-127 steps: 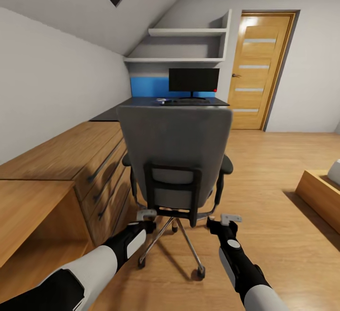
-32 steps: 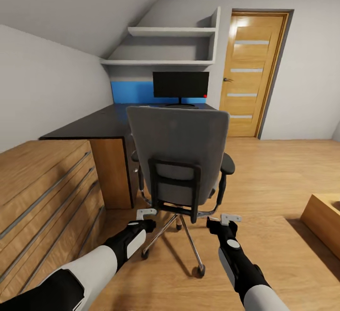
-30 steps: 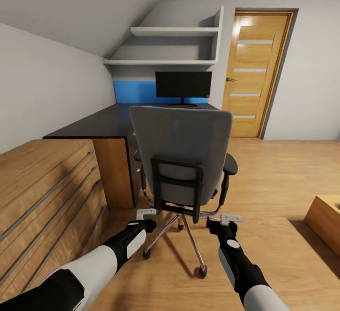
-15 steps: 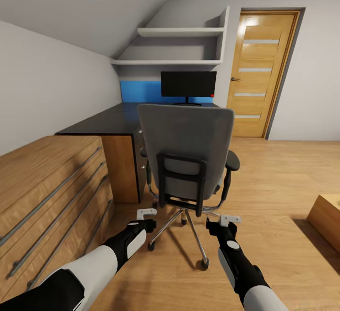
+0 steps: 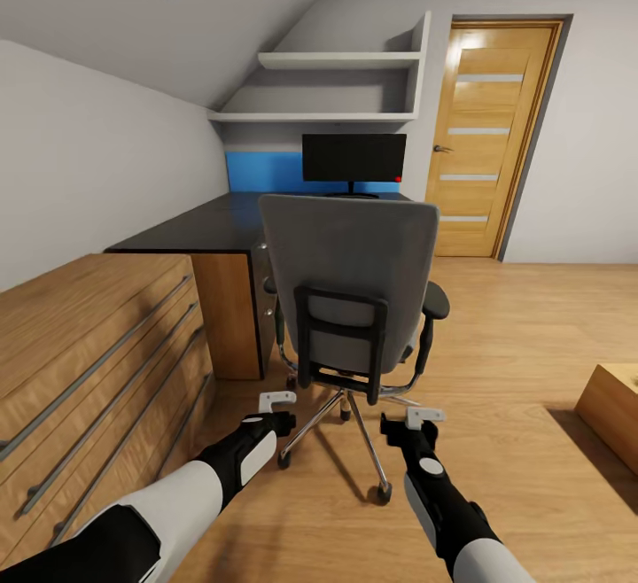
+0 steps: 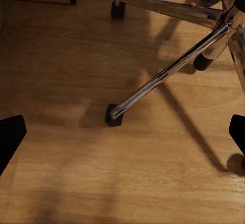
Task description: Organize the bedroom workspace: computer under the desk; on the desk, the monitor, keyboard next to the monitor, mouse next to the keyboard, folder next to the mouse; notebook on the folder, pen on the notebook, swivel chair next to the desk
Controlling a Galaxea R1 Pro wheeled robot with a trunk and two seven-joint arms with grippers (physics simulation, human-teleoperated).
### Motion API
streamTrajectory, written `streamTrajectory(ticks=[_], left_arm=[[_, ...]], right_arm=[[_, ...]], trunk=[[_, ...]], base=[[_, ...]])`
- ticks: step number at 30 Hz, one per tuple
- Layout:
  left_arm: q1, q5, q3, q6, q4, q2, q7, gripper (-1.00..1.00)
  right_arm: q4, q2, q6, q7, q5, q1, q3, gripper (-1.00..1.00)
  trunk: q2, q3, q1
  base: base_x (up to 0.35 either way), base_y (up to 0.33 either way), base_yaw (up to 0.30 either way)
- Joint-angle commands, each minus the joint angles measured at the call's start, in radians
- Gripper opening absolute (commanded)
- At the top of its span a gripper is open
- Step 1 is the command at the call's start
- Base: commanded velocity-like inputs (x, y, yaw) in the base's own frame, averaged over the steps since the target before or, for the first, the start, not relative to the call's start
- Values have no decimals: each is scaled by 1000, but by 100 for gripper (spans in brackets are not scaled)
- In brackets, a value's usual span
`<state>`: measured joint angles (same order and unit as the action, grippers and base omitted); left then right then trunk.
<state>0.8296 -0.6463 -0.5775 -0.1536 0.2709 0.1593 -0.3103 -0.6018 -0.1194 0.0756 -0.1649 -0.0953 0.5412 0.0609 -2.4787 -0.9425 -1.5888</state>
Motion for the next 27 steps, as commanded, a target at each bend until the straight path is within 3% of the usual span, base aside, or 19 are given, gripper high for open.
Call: streamTrajectory(ticks=[1,12,27], left_arm=[[0,-7,-8,-4,2,-1,-7,100],[0,-6,-8,-3,2,3,-7,100],[0,-6,-9,-4,2,5,-7,100]], right_arm=[[3,-1,8,0,-10,1,-1,100],[28,-18,30,-2,-9,1,-58,100],[38,-24,33,-2,-10,0,-72,100]], trunk=[[0,-1,0],[0,-1,0],[0,-1,0]], base=[[-1,0,0],[0,0,0],[23,0,0]])
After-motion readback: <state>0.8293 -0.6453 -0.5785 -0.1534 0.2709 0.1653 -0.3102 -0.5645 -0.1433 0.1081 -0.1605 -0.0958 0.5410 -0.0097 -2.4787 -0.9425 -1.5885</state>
